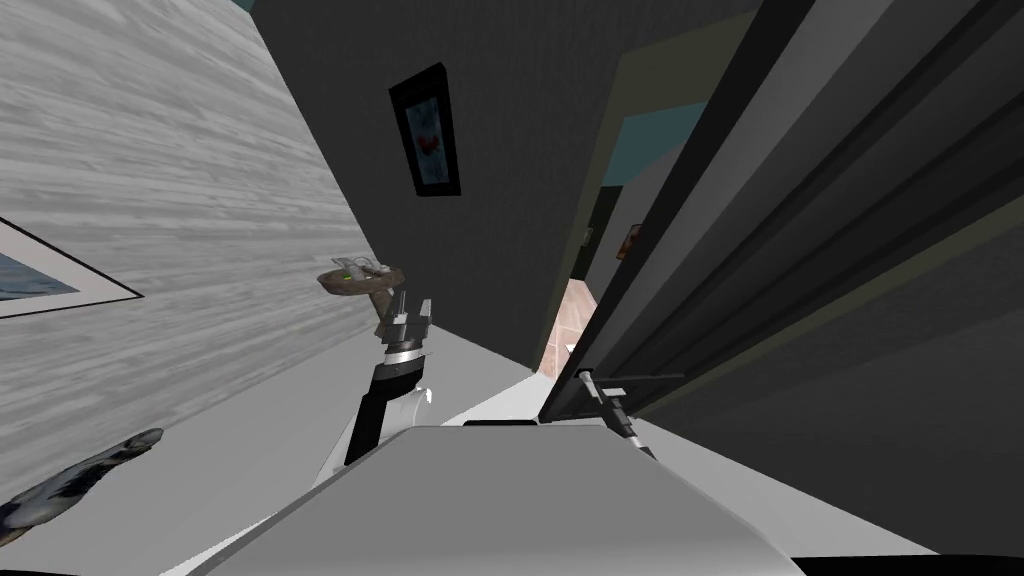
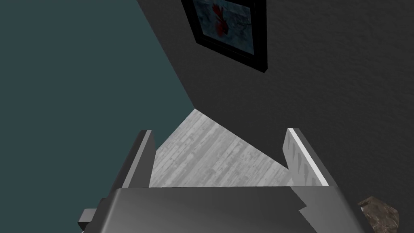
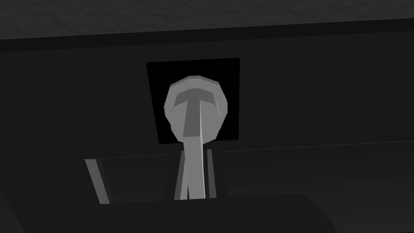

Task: Pull the door open

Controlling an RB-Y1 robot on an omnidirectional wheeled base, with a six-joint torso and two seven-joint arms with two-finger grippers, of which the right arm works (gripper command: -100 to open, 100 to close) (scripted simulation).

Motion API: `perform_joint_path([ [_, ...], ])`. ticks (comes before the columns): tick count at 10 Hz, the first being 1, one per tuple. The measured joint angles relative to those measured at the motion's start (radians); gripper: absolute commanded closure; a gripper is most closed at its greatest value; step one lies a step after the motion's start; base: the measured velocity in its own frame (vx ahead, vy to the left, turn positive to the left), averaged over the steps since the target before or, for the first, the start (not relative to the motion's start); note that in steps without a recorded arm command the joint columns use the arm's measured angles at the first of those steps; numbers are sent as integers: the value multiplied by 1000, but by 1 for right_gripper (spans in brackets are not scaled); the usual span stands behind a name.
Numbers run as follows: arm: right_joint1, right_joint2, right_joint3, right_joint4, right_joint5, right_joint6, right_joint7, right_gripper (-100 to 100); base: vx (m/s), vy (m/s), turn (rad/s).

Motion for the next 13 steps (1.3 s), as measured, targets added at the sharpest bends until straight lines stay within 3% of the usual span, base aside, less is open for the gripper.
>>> perform_joint_path([
  [4, -68, 11, 16, 38, -8, 21, 13, 100, -213, -70, 101],
  [10, -175, 31, 48, 62, -29, 103, 41, 100, -252, -100, 127],
  [11, -203, 39, 55, 88, -31, 108, 48, 100, -269, -121, 159],
  [13, -234, 46, 66, 84, -38, 141, 56, 100, -256, -94, 93],
])
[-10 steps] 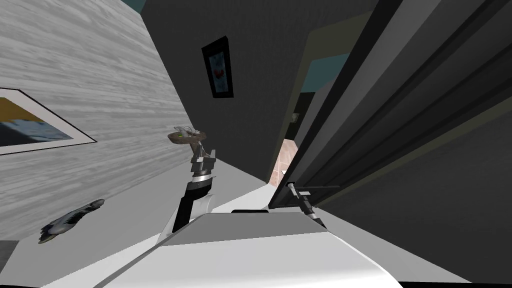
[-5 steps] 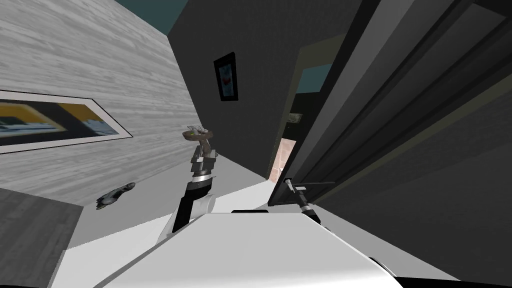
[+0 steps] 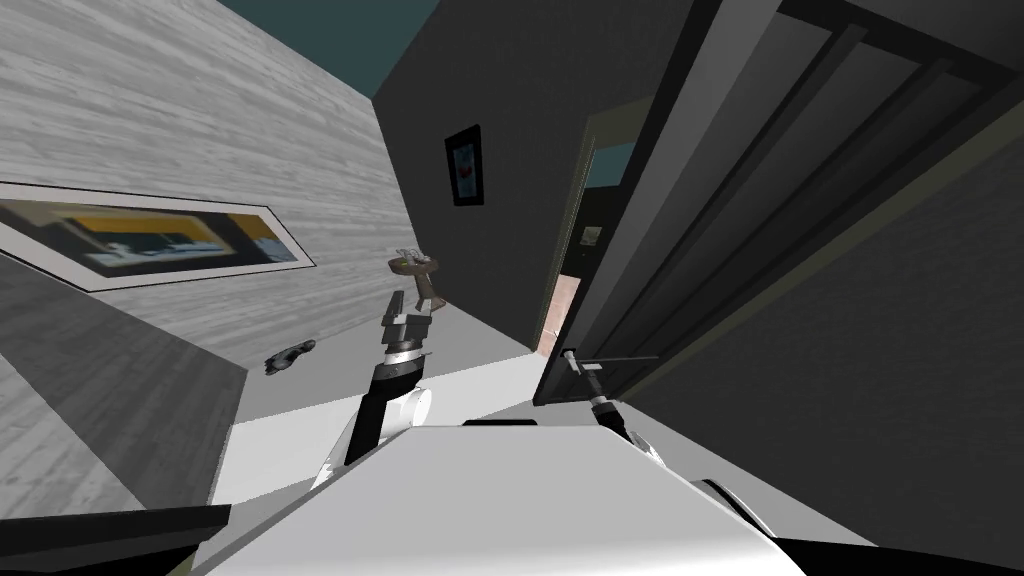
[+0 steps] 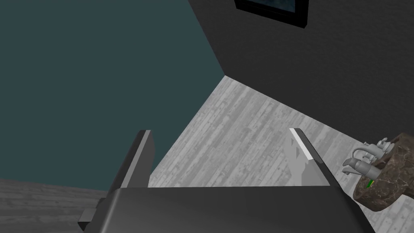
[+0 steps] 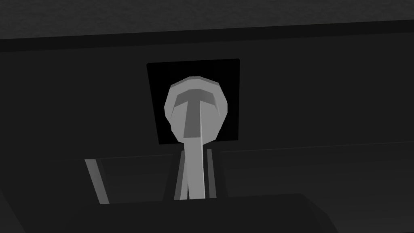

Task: Pull the door open

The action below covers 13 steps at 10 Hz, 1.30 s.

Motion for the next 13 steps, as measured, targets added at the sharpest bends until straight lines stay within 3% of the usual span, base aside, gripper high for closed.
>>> perform_joint_path([
  [1, -31, 6, 6, 36, -2, -3, 5, 100, -202, -126, 95],
  [3, -33, 13, 15, 21, -3, 19, 9, 100, -111, -42, 117],
  [4, -28, 6, 14, 26, -4, 8, 6, 100, -194, -83, 248],
  [7, -50, -8, 16, 127, -3, -78, -10, 100, -132, -56, 106],
  [9, -6, -10, 16, 68, -4, -50, -9, 100, -54, -6, 97],
  [10, 8, -23, 15, 57, -5, -54, -18, 100, -140, -79, 231],
  [13, 12, -39, 18, 91, -5, -114, -34, 100, -174, -82, 185],
])
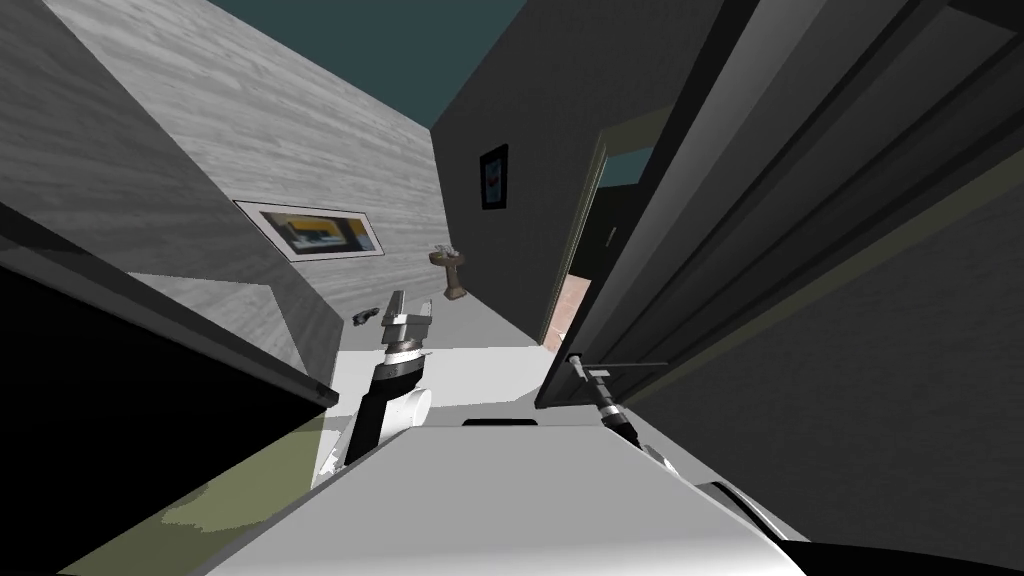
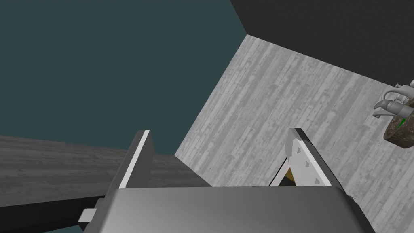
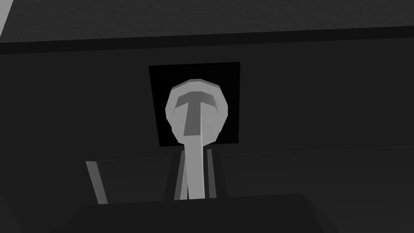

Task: Pull the door open

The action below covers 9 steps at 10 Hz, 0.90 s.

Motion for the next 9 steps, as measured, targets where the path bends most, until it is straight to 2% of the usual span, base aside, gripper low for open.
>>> perform_joint_path([
  [3, 56, -18, 4, -36, 1, -18, -16, 100, -157, -65, 116],
  [4, 60, -18, 5, -31, 2, -25, -18, 100, -46, -1, -22],
  [5, 43, -16, 7, 6, 3, -42, -18, 100, -18, 4, -5],
  [8, 32, -18, 7, 30, 3, -60, -19, 100, -136, -60, 151],
  [9, 44, -20, 6, 6, 3, -53, -20, 100, -182, -101, 162],
])
